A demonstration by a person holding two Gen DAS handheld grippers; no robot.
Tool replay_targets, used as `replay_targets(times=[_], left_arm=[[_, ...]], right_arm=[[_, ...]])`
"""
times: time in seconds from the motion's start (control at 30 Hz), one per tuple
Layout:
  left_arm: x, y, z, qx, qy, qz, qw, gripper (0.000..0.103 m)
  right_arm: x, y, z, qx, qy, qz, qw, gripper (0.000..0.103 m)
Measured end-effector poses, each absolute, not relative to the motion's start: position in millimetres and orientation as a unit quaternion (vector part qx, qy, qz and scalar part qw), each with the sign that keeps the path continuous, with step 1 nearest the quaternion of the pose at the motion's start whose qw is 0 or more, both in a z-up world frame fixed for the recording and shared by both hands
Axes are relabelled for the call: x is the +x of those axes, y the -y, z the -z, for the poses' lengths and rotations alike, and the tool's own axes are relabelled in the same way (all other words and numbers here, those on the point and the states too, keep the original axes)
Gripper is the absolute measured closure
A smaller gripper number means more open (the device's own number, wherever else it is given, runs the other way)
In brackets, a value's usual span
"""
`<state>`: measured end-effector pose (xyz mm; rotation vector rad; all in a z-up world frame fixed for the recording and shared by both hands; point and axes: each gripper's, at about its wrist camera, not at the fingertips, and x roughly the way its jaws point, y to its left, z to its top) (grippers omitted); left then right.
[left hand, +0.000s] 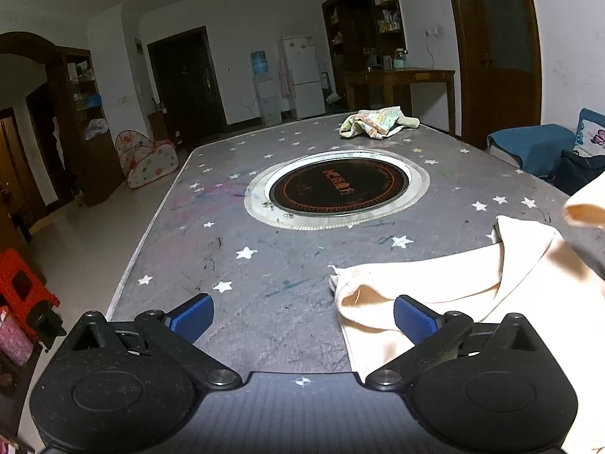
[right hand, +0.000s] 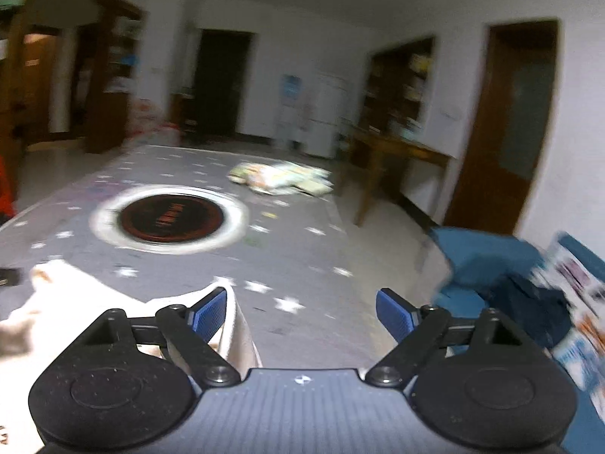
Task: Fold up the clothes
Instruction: 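Open both grippers and lay the sweatshirt flat on the table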
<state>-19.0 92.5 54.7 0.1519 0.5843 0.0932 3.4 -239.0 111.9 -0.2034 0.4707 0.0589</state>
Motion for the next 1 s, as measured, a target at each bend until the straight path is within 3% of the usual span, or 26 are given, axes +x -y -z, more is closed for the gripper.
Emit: replay_targets(times=[0.37,0.53,0.9,1.0], left_arm=[[-18.1,-98.5,-51.5,0.062,-0.293,-0.046,0.953,0.0],[-11.9,-90.3,-50.6,0.059,-0.296,-0.035,0.953,0.0],[12.4,-78.6,-46.6,0.044,-0.315,-0.005,0.948,0.0],[19.7,-79.3,-42.0,0.034,-0.323,-0.003,0.946,0.002]], right_arm=[[-14.0,320.5,-76.8,-0.015,-0.305,0.146,0.941,0.013],[-23.3,325.8,-76.6,0.019,-0.314,0.08,0.946,0.013],[26.2,248.0,-84.0,-0.03,-0.32,-0.101,0.941,0.011],[49.4,229.1,-77.0,-0.034,-0.335,-0.142,0.931,0.015]])
